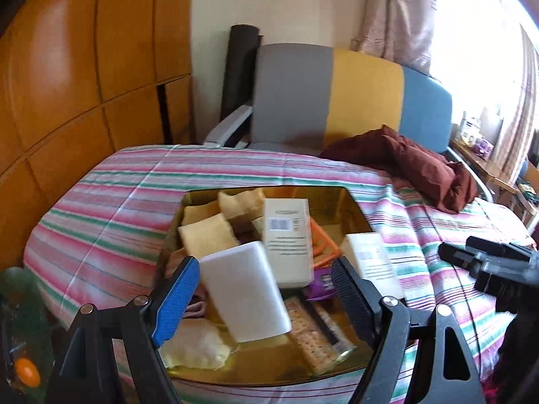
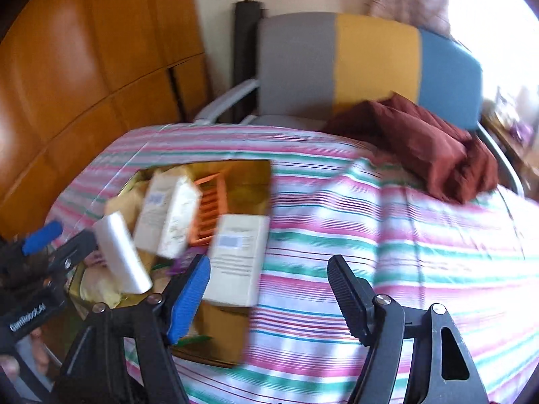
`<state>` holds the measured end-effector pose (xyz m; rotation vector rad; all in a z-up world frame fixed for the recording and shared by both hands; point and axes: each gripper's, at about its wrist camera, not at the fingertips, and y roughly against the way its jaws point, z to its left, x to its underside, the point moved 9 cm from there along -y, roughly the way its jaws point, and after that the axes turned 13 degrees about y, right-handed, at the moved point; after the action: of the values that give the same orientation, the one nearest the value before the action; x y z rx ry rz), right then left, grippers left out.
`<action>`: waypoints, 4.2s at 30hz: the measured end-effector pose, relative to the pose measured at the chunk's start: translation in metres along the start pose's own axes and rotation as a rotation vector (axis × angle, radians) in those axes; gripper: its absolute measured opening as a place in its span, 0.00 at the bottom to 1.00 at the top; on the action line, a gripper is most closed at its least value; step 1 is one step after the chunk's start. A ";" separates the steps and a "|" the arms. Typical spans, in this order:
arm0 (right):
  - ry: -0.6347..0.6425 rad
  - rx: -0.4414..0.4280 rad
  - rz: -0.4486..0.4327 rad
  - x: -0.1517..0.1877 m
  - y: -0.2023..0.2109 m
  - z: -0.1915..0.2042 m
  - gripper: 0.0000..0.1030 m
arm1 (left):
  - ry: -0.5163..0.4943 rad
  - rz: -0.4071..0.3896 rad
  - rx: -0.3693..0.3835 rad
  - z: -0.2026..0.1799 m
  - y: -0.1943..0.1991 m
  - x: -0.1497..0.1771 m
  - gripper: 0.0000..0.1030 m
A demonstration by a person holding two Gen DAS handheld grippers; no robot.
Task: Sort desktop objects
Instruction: 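Withdraw the right tool from the tray toward the orange snack bag, then grasp the orange snack bag with the right tool, then carry the snack bag over the gold tray and open the right tool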
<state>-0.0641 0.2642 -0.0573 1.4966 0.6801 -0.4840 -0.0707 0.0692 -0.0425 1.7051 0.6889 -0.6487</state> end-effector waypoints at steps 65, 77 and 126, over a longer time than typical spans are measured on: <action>-0.686 0.818 0.276 0.195 0.069 -0.654 0.57 | -0.070 0.141 -0.104 -0.070 -0.091 -0.015 0.79; -0.202 0.444 0.206 0.041 -0.019 -0.415 0.57 | -0.040 0.132 -0.137 -0.021 -0.061 -0.004 0.79; 0.133 -0.221 0.045 -0.052 -0.080 0.100 0.73 | 0.085 0.019 -0.209 0.065 -0.008 -0.006 0.79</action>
<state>-0.1449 0.1556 -0.0857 1.3401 0.7762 -0.2671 -0.0849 0.0067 -0.0577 1.5500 0.7727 -0.4755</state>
